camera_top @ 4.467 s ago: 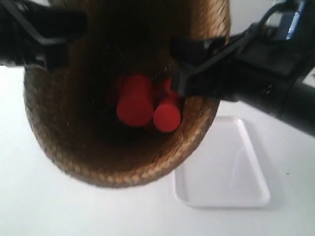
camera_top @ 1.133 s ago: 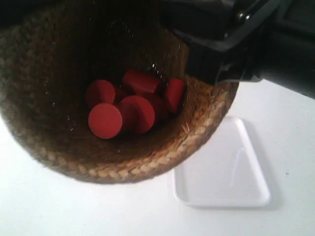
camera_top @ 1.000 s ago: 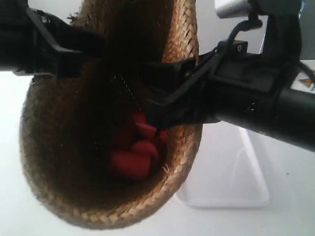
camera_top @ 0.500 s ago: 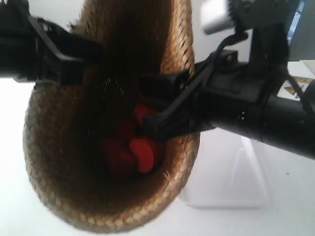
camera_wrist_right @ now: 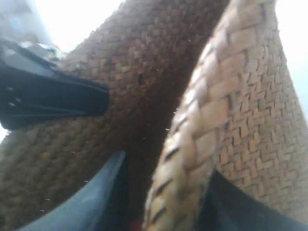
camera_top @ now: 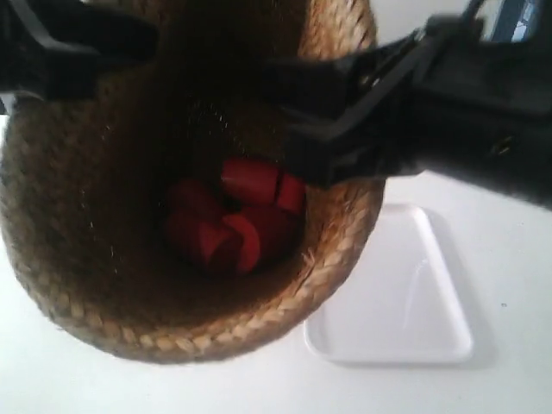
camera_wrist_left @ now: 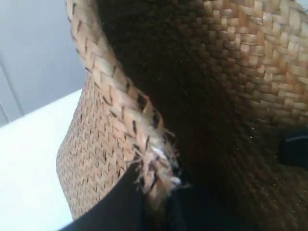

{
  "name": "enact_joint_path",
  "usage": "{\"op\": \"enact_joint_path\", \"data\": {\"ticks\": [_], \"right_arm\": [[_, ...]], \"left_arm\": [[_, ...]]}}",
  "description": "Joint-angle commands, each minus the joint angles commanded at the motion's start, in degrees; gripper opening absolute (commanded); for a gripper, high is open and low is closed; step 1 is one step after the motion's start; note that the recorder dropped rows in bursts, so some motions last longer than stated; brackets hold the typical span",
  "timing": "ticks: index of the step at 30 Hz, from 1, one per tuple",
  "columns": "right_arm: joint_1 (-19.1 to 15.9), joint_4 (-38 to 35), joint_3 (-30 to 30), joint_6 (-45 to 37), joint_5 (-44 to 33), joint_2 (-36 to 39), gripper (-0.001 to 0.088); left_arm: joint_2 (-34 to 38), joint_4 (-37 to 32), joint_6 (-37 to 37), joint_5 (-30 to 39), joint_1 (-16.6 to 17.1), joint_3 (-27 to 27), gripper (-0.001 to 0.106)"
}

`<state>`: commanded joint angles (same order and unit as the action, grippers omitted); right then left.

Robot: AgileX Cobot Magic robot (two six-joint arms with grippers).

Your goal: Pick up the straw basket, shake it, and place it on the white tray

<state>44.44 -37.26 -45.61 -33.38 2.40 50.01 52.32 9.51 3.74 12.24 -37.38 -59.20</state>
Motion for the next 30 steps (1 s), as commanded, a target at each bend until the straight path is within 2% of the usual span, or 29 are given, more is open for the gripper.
{"op": "enact_joint_path", "data": {"ticks": [2,4,7,9,11,14,15,20,22,24,25,27,30], "right_arm": [[-0.43,0.0,4.02,-2.11,6.56,4.09,0.0],[-1.35,-0.55,5.4,-3.16,9.84,7.38,0.0],[-1.5,-1.45,-0.06,0.33,-1.5,3.04,0.0],[-1.5,-1.73,-2.33,0.45,-5.75,-0.41,0.0],[-1.5,-1.73,-0.61,0.45,-0.3,-0.35,0.0],[-2.0,-2.95,4.03,0.06,14.52,5.74,0.0],[-2.27,-4.34,3.74,0.06,14.66,6.96,0.0],[-2.16,-4.6,-3.87,0.29,-3.46,0.84,0.0],[-2.41,-2.67,-2.15,-1.31,-1.36,1.35,0.0],[-3.28,-3.2,2.17,-1.31,7.6,5.69,0.0],[-3.69,-3.62,3.06,-1.31,9.56,7.19,0.0],[-3.85,-5.29,1.07,0.46,4.88,7.19,0.0],[-3.85,-5.13,-3.77,0.93,-5.07,2.03,0.0]], "left_arm": [[3.17,-1.04,-0.33,-4.64,0.22,3.47,0.0],[4.78,-0.78,-2.32,-4.7,0.76,3.43,0.0],[1.02,-2.15,-2.85,-0.75,0.05,-0.93,0.0],[-0.68,-4.51,-3.25,-0.21,0.19,-2.03,0.0],[0.51,-7.13,-5.76,-0.98,0.8,-0.81,0.0],[5.15,-7.66,-7.22,-2.43,1.84,1.14,0.0],[5.41,-7.66,-7.63,-2.14,1.95,0.77,0.0],[0.15,-8.14,-8.07,0.83,1.09,-2.91,0.0],[0.72,-10.71,-8.07,-1.12,1.68,-0.41,0.0],[4.33,-11.08,-9.86,-3.39,3.03,2.79,0.0],[5.18,-10.96,-11.42,-2.33,3.59,2.81,0.0],[4.4,-10.72,-13.34,-0.06,3.35,0.66,0.0],[-0.45,-11.43,-12.25,-0.12,1.93,-2.92,0.0]]}}
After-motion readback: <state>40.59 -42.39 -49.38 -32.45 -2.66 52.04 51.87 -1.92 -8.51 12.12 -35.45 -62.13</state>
